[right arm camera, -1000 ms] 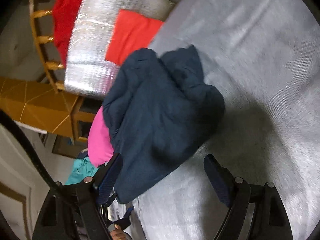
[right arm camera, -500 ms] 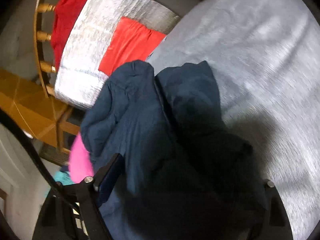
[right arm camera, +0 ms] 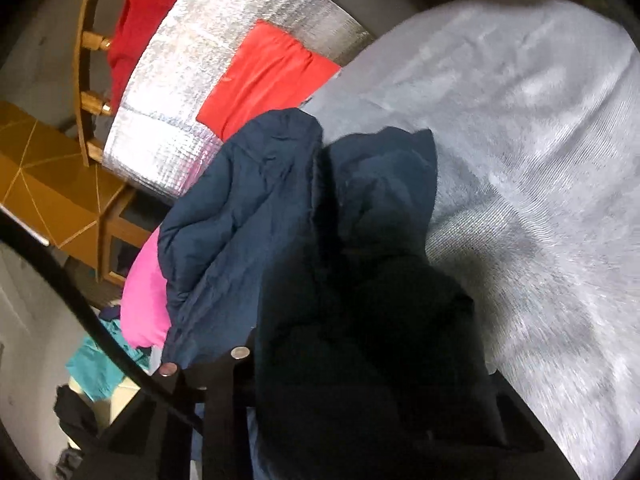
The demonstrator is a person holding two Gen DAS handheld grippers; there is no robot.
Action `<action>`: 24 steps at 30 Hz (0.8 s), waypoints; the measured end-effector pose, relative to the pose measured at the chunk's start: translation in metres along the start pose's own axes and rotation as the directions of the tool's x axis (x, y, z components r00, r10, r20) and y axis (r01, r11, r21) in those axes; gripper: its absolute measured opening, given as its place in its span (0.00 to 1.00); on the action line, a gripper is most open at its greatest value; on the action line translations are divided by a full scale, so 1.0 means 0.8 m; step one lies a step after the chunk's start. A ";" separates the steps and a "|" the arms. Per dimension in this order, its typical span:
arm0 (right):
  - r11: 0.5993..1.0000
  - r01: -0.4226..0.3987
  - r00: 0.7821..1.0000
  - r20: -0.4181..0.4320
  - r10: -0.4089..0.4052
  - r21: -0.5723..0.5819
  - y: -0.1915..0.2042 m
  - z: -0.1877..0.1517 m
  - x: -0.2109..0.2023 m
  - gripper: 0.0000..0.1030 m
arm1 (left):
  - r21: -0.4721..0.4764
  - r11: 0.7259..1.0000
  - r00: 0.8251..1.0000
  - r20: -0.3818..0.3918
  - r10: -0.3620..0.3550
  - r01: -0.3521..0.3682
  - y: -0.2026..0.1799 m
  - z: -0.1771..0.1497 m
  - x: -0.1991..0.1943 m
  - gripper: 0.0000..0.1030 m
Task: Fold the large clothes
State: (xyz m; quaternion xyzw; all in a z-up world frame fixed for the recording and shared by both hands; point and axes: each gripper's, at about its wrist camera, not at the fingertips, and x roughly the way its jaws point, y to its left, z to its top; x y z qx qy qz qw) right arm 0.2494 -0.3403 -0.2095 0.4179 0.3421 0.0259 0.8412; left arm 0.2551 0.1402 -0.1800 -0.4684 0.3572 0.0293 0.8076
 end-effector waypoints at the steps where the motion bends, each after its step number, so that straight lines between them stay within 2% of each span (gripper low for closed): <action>1: 1.000 0.004 1.000 -0.002 -0.004 -0.006 0.003 -0.002 -0.007 0.37 | -0.003 1.000 1.000 -0.001 0.001 -0.001 0.000 0.000 -0.004 0.29; 12: 0.999 0.019 0.996 -0.085 -0.015 0.037 -0.020 -0.034 -0.059 0.37 | 0.057 0.998 0.998 -0.052 0.039 -0.036 0.027 -0.037 -0.062 0.28; 20: 0.995 0.009 0.995 -0.104 0.002 0.099 -0.053 -0.069 -0.089 0.38 | 0.092 0.994 0.997 -0.044 0.057 -0.053 0.057 -0.073 -0.103 0.29; 24: 0.997 0.013 0.995 -0.098 -0.005 0.082 -0.062 -0.088 -0.105 0.40 | 0.124 0.990 0.997 -0.043 0.070 -0.065 0.066 -0.082 -0.112 0.30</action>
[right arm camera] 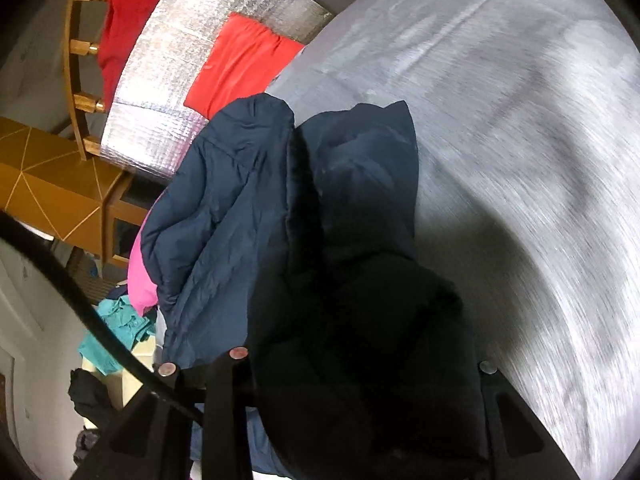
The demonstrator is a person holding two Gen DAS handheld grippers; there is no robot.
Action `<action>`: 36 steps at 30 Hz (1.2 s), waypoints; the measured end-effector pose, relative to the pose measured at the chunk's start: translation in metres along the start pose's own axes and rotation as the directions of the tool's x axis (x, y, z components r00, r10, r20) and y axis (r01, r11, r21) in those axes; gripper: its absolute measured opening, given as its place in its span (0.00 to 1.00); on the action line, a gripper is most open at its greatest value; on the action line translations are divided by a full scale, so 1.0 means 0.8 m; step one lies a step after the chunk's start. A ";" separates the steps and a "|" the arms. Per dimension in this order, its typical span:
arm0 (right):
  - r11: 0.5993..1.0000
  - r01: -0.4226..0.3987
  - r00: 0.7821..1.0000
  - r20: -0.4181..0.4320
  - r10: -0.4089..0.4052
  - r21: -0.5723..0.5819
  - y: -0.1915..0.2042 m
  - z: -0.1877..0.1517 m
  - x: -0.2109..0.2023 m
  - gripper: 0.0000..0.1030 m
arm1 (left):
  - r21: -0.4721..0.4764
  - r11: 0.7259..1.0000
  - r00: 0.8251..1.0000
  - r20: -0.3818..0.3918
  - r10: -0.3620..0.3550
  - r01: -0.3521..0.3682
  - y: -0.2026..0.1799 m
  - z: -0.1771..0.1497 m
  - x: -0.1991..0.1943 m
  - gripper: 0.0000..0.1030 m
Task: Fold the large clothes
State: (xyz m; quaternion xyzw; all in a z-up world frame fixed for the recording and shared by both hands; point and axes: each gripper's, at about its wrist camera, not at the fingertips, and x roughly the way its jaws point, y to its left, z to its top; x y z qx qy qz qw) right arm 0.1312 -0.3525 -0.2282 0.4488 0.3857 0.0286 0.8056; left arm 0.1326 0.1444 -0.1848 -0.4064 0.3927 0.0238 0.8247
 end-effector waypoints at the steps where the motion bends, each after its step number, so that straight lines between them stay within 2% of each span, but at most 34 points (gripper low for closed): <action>1: 1.000 0.003 1.000 -0.002 -0.003 -0.004 -0.001 -0.001 0.001 0.44 | 0.011 1.000 1.000 -0.008 0.007 -0.007 0.002 -0.001 0.001 0.33; 3: 1.000 0.003 1.000 -0.012 -0.003 -0.007 -0.006 -0.003 0.003 0.47 | 0.018 1.000 0.999 -0.031 0.020 -0.019 0.008 0.000 0.004 0.41; 5: 1.000 -0.014 1.000 -0.025 0.014 -0.003 -0.009 -0.001 0.002 0.52 | -0.016 1.000 0.998 -0.064 0.006 -0.007 0.021 -0.001 0.001 0.55; 7: 1.000 -0.010 0.999 -0.042 0.009 -0.008 -0.010 -0.003 -0.006 0.60 | -0.050 0.999 0.995 -0.102 -0.004 -0.001 0.037 -0.003 -0.007 0.63; 10: 1.000 0.002 0.999 -0.054 -0.003 -0.010 -0.020 -0.010 -0.032 0.65 | -0.081 0.996 0.990 -0.130 -0.054 0.044 0.056 -0.007 -0.035 0.63; 11: 1.000 0.001 0.998 -0.063 -0.001 -0.010 -0.024 -0.013 -0.041 0.65 | -0.076 0.996 0.991 -0.127 -0.048 0.039 0.059 -0.008 -0.046 0.63; 13: 0.999 0.011 0.997 -0.074 -0.014 -0.041 -0.026 -0.022 -0.068 0.65 | -0.044 0.999 0.995 -0.093 -0.030 0.026 0.062 -0.005 -0.073 0.63; 16: 0.991 0.013 0.998 -0.064 -0.022 -0.135 -0.017 -0.031 -0.107 0.66 | 0.077 0.996 0.998 0.033 0.045 -0.048 0.037 0.005 -0.122 0.63; 18: 0.977 -0.007 0.999 -0.033 0.000 -0.211 -0.001 -0.033 -0.130 0.66 | 0.187 0.976 0.987 0.135 0.084 -0.109 0.000 0.009 -0.142 0.68; 19: 0.972 -0.015 1.000 -0.018 0.011 -0.235 0.007 -0.032 -0.136 0.66 | 0.241 0.960 0.980 0.172 0.101 -0.141 -0.024 0.009 -0.145 0.73; 22: 0.956 -0.100 0.995 -0.025 0.096 -0.276 0.041 -0.022 -0.131 0.66 | 0.362 0.912 0.970 0.213 0.121 -0.194 -0.084 0.002 -0.125 0.76; 24: 0.949 -0.110 0.994 -0.037 0.104 -0.296 0.054 -0.017 -0.115 0.62 | 0.420 0.885 0.973 0.186 0.135 -0.203 -0.110 -0.007 -0.094 0.76; 25: 0.942 -0.109 0.994 -0.054 0.097 -0.316 0.065 -0.016 -0.096 0.55 | 0.443 0.873 0.975 0.166 0.145 -0.205 -0.120 -0.011 -0.075 0.76; 27: 0.938 -0.090 0.993 -0.101 0.059 -0.334 0.072 -0.016 -0.061 0.47 | 0.477 0.848 0.972 0.143 0.187 -0.233 -0.135 -0.019 -0.034 0.76; 29: 0.945 -0.034 0.991 -0.132 -0.010 -0.325 0.063 -0.016 -0.023 0.44 | 0.503 0.814 0.955 0.109 0.275 -0.291 -0.134 -0.027 0.012 0.76; 31: 0.953 0.004 0.987 -0.151 -0.052 -0.304 0.055 -0.016 -0.003 0.33 | 0.522 0.786 0.935 0.065 0.350 -0.330 -0.123 -0.031 0.052 0.78; 33: 0.957 0.001 0.986 -0.162 -0.050 -0.291 0.059 -0.013 -0.003 0.35 | 0.525 0.780 0.936 0.111 0.335 -0.342 -0.120 -0.031 0.055 0.80; 34: 0.951 -0.008 0.986 -0.160 -0.043 -0.309 0.067 -0.012 -0.005 0.35 | 0.522 0.784 0.937 0.105 0.332 -0.336 -0.121 -0.027 0.055 0.80; 36: 0.926 -0.016 0.991 -0.126 -0.035 -0.377 0.091 -0.009 -0.011 0.35 | 0.497 0.808 0.946 0.107 0.305 -0.316 -0.121 -0.018 0.049 0.80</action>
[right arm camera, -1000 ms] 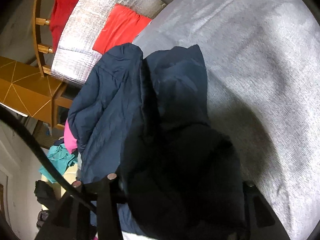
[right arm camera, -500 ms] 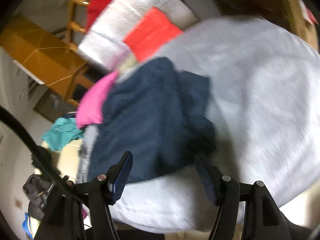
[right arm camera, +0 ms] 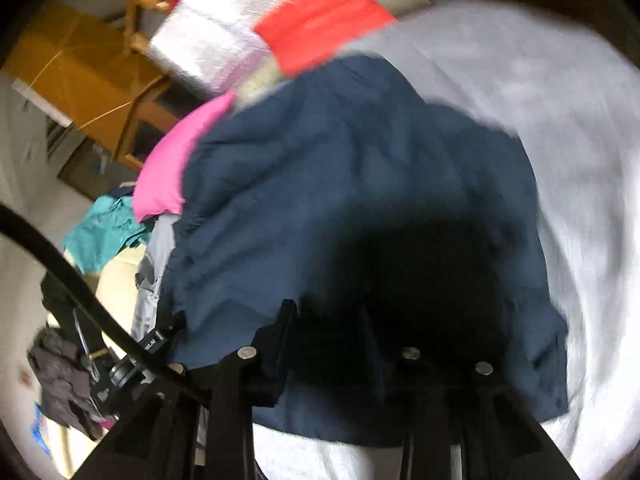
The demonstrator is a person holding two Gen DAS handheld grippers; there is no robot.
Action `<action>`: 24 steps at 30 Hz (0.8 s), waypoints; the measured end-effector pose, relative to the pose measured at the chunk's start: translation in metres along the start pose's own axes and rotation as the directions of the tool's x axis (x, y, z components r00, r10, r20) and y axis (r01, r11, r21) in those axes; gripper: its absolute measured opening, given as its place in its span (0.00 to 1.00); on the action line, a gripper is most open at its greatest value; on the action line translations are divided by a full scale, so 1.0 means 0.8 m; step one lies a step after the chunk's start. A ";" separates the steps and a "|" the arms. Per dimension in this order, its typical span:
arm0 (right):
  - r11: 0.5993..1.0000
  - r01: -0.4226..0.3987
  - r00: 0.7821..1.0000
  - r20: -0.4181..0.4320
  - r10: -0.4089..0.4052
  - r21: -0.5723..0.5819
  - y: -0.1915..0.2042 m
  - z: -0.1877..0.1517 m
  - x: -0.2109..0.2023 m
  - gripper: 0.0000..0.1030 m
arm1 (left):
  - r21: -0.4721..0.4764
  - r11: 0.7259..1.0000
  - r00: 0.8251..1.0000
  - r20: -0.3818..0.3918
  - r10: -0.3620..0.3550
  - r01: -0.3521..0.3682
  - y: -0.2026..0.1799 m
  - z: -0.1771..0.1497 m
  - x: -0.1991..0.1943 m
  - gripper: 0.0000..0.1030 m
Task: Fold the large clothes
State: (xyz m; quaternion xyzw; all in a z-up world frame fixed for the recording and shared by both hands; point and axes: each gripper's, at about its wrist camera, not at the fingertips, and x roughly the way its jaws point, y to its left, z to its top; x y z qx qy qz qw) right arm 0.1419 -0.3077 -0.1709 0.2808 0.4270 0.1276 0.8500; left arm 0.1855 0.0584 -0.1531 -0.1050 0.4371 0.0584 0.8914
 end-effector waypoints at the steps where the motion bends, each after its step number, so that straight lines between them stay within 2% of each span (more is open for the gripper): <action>1: 0.999 -0.003 1.000 0.015 0.003 -0.039 0.013 0.007 0.000 0.35 | -0.032 0.999 1.000 0.023 -0.010 0.011 0.004 0.004 -0.003 0.80; 4: 0.993 -0.026 1.000 -0.006 0.025 -0.116 0.050 0.032 0.017 0.35 | -0.137 0.989 0.997 0.063 -0.053 0.061 0.019 0.017 -0.010 0.80; 7: 0.985 -0.054 0.999 -0.019 0.051 -0.163 0.089 0.063 0.046 0.35 | -0.187 0.982 0.999 0.046 -0.008 0.017 0.033 0.030 -0.001 0.80; 9: 0.984 -0.086 0.996 -0.046 0.080 -0.155 0.111 0.087 0.075 0.35 | -0.221 0.975 0.998 0.050 0.024 -0.013 0.043 0.037 0.003 0.80; 11: 0.988 -0.093 0.995 -0.058 0.086 -0.122 0.121 0.108 0.105 0.37 | -0.238 0.971 0.997 0.064 0.053 -0.036 0.048 0.043 0.007 0.80; 14: 0.999 -0.038 0.997 -0.071 0.035 -0.038 0.117 0.144 0.166 0.38 | -0.241 0.967 0.994 0.052 0.096 -0.081 0.056 0.051 0.016 0.80; 16: 0.999 0.027 0.995 -0.096 -0.023 0.040 0.097 0.159 0.205 0.38 | -0.269 0.958 0.994 0.021 0.105 -0.095 0.066 0.054 0.024 0.80; 17: 0.995 0.027 0.995 -0.099 -0.018 0.092 0.083 0.163 0.221 0.38 | -0.294 0.951 0.995 0.001 0.095 -0.091 0.073 0.055 0.031 0.80; 19: 0.985 -0.022 0.997 -0.074 0.035 0.174 0.068 0.165 0.225 0.38 | -0.339 0.937 0.996 -0.032 0.080 -0.086 0.085 0.055 0.039 0.80; 21: 0.977 -0.060 0.997 -0.039 0.069 0.206 0.065 0.161 0.215 0.38 | -0.381 0.921 0.997 -0.049 0.064 -0.078 0.097 0.053 0.042 0.80; 24: 0.990 -0.062 0.998 0.033 0.058 0.130 0.086 0.151 0.184 0.41 | -0.407 0.910 0.997 -0.039 0.070 -0.080 0.104 0.049 0.036 0.80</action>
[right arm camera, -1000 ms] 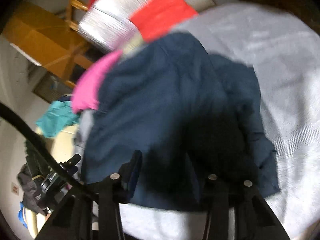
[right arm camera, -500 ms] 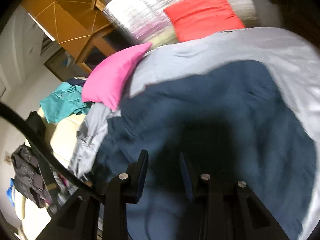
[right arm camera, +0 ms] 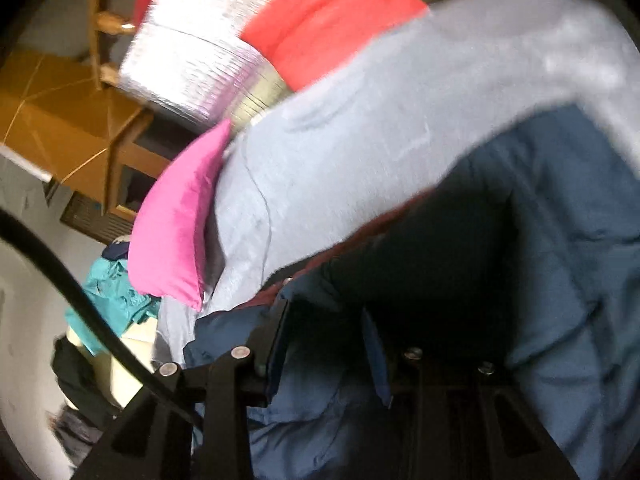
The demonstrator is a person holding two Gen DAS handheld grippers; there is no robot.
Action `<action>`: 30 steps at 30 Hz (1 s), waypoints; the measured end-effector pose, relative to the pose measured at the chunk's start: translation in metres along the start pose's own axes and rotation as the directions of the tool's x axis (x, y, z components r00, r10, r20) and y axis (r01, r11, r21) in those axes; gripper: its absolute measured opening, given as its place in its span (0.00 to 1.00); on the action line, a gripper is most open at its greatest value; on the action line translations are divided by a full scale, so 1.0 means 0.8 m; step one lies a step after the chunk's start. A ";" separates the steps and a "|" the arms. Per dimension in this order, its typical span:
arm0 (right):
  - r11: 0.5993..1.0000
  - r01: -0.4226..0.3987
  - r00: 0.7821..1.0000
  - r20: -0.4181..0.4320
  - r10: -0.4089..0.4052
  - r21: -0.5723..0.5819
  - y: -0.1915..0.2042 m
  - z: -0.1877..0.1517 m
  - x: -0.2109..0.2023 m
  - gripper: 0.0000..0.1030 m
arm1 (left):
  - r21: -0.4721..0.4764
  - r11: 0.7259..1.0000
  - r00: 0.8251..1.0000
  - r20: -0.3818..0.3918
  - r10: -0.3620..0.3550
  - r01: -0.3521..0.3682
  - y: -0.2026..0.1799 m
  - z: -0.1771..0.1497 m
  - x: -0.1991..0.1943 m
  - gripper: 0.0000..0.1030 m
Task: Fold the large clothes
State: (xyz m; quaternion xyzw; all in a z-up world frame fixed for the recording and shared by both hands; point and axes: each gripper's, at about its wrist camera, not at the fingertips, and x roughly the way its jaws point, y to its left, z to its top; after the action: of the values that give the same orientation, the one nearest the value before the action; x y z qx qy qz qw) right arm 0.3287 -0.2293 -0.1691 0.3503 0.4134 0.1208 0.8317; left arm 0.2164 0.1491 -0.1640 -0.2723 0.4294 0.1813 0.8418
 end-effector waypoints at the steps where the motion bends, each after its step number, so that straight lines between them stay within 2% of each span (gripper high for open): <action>1: 0.999 -0.026 1.000 0.011 0.026 -0.030 0.008 -0.004 -0.010 0.41 | 0.006 1.000 1.000 0.006 0.005 -0.005 0.000 -0.001 -0.002 0.80; 3: 0.990 -0.101 0.995 0.001 0.102 -0.094 0.030 -0.014 -0.026 0.41 | 0.021 1.000 1.000 0.012 0.015 -0.015 -0.003 -0.004 -0.003 0.80; 6: 0.973 -0.128 0.991 -0.048 0.121 -0.191 0.070 -0.031 -0.020 0.42 | 0.038 0.999 1.000 0.012 0.025 -0.026 -0.004 -0.003 -0.002 0.80; 10: 0.968 -0.079 0.988 -0.148 0.044 -0.237 0.101 -0.048 0.036 0.43 | 0.053 0.998 0.999 0.021 0.037 -0.038 -0.006 -0.002 0.000 0.80; 12: 0.973 -0.009 0.982 -0.188 -0.036 -0.232 0.099 -0.048 0.073 0.44 | 0.070 0.996 0.999 0.026 0.047 -0.049 -0.008 -0.001 0.002 0.80; 17: 0.990 0.000 0.982 -0.188 -0.028 -0.144 0.082 -0.031 0.093 0.44 | 0.074 0.996 0.998 0.026 0.054 -0.056 -0.006 0.003 0.005 0.80; 20: 0.992 -0.052 0.984 -0.177 0.031 -0.115 0.077 -0.028 0.067 0.47 | 0.072 0.996 0.998 0.025 0.054 -0.056 -0.007 0.003 0.004 0.80; 22: 0.992 -0.069 0.991 -0.118 0.056 -0.106 0.066 -0.021 0.029 0.56 | 0.077 0.995 0.998 0.034 0.055 -0.058 -0.008 0.003 0.001 0.80; 24: 0.992 -0.029 0.999 -0.038 0.025 -0.124 0.055 -0.007 -0.009 0.57 | 0.089 0.994 0.997 0.055 0.054 -0.058 -0.012 0.001 -0.006 0.80; 27: 0.980 0.117 0.991 0.083 -0.105 -0.158 0.033 0.014 -0.056 0.57 | 0.119 0.991 0.994 0.092 0.056 -0.066 -0.019 -0.003 -0.016 0.80; 28: 0.972 0.181 0.981 0.103 -0.167 -0.153 0.016 0.023 -0.070 0.57 | 0.130 0.989 0.993 0.100 0.057 -0.070 -0.022 -0.005 -0.018 0.80; 30: 0.967 0.231 0.972 0.060 -0.225 -0.111 -0.016 0.037 -0.075 0.56 | 0.152 0.985 0.992 0.106 0.062 -0.077 -0.029 -0.008 -0.018 0.80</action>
State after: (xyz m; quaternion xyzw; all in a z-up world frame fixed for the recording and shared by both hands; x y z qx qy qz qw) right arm 0.3130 -0.2821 -0.1292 0.2535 0.4235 0.0402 0.8688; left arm 0.2168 0.1259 -0.1481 -0.1809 0.4084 0.1899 0.8743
